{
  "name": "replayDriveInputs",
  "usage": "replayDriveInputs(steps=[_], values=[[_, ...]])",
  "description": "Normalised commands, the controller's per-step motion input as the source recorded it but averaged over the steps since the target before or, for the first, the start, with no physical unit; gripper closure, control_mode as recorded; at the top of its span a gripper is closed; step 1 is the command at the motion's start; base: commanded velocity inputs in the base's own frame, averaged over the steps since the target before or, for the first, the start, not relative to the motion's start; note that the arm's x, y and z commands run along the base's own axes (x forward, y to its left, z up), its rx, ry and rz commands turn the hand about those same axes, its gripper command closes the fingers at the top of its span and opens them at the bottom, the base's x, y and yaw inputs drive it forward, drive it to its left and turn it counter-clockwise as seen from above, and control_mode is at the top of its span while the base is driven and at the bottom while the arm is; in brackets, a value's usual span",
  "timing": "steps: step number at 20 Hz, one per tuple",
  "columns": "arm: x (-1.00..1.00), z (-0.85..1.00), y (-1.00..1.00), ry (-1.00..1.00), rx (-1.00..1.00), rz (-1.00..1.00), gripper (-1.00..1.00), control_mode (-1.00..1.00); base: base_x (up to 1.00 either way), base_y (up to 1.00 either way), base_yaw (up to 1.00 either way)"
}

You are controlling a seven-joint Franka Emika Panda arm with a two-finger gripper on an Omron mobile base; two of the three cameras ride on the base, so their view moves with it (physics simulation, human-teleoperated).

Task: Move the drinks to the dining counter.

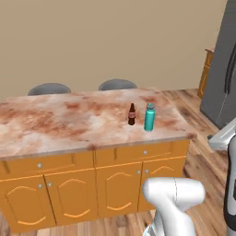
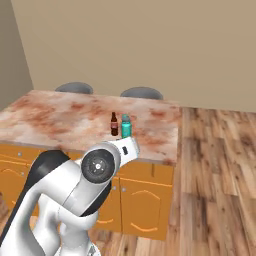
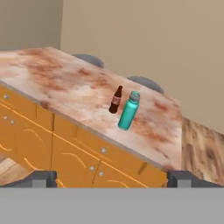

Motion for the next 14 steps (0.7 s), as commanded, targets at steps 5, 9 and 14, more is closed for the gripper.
replayDriveInputs(steps=[5,9,14], values=[[0.0,0.0,0.0,0.0,0.0,0.0,-1.0,1.0,-0.54,-0.94,-0.33],[0.0,0.0,0.0,0.0,0.0,0.0,-1.0,1.0,0.01,-1.0,-0.64],[0.0,0.0,0.0,0.0,0.0,0.0,-1.0,1.0,0.2,-0.86,-0.76]])
